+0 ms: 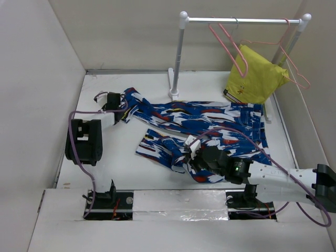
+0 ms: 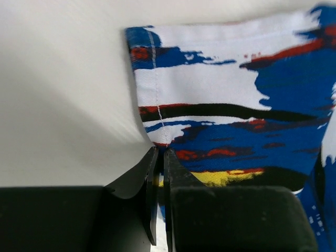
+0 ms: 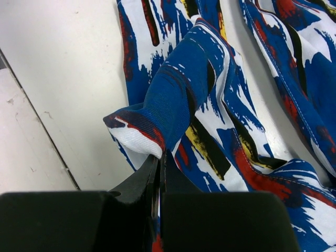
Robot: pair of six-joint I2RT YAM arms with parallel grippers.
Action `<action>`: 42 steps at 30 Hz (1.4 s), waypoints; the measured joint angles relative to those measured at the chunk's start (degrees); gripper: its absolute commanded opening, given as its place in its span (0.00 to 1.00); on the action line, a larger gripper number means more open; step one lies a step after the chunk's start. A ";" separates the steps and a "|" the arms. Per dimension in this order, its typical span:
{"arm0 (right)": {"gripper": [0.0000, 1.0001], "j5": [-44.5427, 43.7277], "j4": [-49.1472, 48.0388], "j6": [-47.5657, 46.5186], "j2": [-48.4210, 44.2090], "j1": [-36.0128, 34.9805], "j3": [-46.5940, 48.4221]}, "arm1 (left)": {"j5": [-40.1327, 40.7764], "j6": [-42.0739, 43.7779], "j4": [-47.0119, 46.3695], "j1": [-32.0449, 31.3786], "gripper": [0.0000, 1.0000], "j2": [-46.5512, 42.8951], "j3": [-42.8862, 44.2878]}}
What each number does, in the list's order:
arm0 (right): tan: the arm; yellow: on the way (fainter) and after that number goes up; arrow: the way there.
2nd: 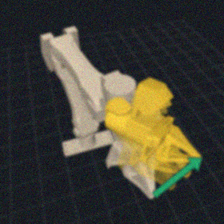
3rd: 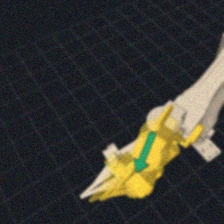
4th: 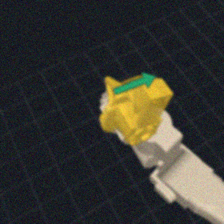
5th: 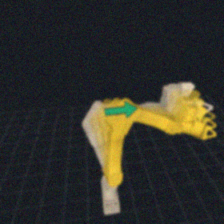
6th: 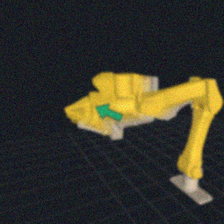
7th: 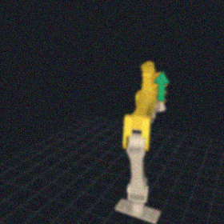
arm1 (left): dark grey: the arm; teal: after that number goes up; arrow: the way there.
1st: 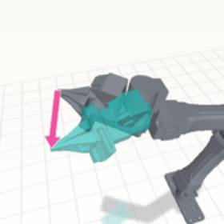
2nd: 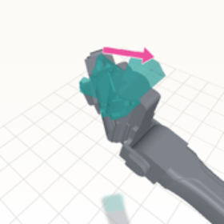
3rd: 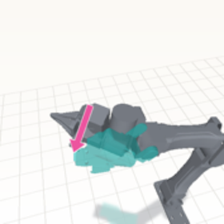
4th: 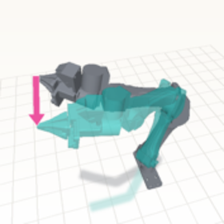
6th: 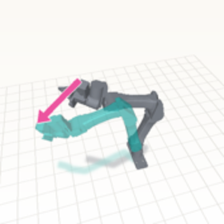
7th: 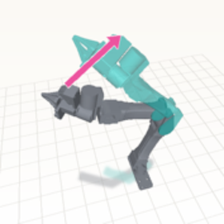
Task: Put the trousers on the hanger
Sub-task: Flatten out the trousers at the center of the board.
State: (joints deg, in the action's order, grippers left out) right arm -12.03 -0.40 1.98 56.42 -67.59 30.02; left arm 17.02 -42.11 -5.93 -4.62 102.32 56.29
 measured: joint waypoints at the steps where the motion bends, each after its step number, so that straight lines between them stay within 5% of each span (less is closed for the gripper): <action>1: 0.00 0.00 -0.02 0.02 -0.02 0.00 0.00 | -0.20 -0.22 0.48 1.16 0.00 -0.87 0.00; 6: 0.00 0.24 -0.02 0.00 0.02 -0.31 0.02 | -1.60 -0.52 3.54 6.47 0.00 -6.93 4.70; 14: 0.00 0.42 0.85 0.02 -1.84 -0.72 0.02 | -1.86 2.93 7.72 9.86 0.00 -8.76 24.61; 15: 0.00 0.37 1.38 0.15 -2.51 -0.72 0.02 | -1.88 3.32 8.41 10.16 0.09 -8.39 26.32; 16: 0.00 0.26 1.79 0.33 -3.19 -0.72 0.02 | -2.01 3.72 8.76 10.67 0.32 -7.89 27.52; 17: 0.00 0.07 2.01 0.50 -3.74 -0.72 0.02 | -2.54 4.42 9.07 11.34 0.36 -7.17 28.17; 21: 0.00 -0.52 2.82 1.33 -4.92 -0.72 0.02 | -4.55 5.20 11.67 13.46 0.41 -2.62 29.46; 26: 0.00 -1.60 3.37 1.73 -4.94 -0.72 0.02 | -6.01 4.09 10.99 11.78 0.40 -3.21 19.50; 32: 0.00 -3.67 3.85 1.92 -4.61 -0.72 0.02 | -3.80 1.16 6.75 3.48 0.37 -17.92 -0.66; 38: 0.00 -5.81 4.17 1.97 -3.85 -0.72 0.13 | 2.03 0.63 4.44 -19.37 0.38 -25.79 -7.65; 42: 0.00 -8.07 4.96 2.32 -4.04 -0.72 0.20 | 2.95 -3.69 6.73 -27.69 0.38 -30.18 -17.49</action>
State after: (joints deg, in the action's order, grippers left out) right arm -20.10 4.56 4.29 52.38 -68.31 30.22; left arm 19.97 -45.80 0.80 -32.32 72.14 38.81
